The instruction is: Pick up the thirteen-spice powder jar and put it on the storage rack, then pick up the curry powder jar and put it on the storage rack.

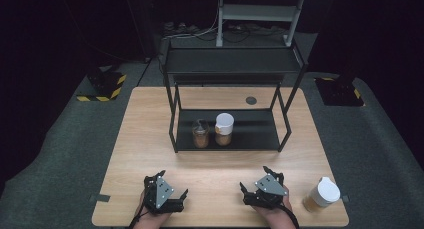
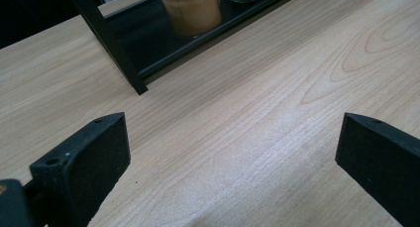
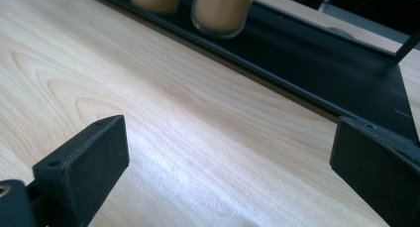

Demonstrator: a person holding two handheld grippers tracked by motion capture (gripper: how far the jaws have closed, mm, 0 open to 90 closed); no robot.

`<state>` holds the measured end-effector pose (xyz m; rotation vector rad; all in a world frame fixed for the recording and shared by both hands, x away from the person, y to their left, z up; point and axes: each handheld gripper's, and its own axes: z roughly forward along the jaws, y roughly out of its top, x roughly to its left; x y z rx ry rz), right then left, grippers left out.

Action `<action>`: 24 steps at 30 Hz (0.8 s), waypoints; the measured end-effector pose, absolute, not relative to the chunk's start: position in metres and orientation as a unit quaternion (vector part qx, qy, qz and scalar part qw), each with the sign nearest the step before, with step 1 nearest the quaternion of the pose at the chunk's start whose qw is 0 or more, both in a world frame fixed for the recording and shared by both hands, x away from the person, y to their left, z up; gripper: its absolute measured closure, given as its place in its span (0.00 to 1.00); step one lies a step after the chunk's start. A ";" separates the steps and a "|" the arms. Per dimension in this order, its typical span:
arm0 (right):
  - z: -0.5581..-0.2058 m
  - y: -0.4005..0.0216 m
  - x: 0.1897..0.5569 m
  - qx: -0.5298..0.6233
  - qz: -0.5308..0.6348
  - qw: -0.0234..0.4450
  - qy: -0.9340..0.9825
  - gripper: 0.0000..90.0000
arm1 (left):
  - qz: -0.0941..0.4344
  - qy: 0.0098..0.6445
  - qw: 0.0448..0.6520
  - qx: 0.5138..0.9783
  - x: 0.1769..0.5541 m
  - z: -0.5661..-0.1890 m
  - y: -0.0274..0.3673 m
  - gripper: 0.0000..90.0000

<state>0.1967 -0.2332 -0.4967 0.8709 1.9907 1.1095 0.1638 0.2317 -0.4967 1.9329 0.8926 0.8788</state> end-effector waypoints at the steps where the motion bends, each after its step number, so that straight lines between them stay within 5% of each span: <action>1: -0.497 -0.233 0.196 0.332 0.426 0.347 0.766 0.01 | 0.349 0.354 0.406 0.767 0.164 -0.497 0.231 0.01; 24: -0.500 -0.249 0.191 0.328 0.452 0.331 0.761 0.02 | 0.355 0.351 0.397 0.770 0.162 -0.496 0.228 0.01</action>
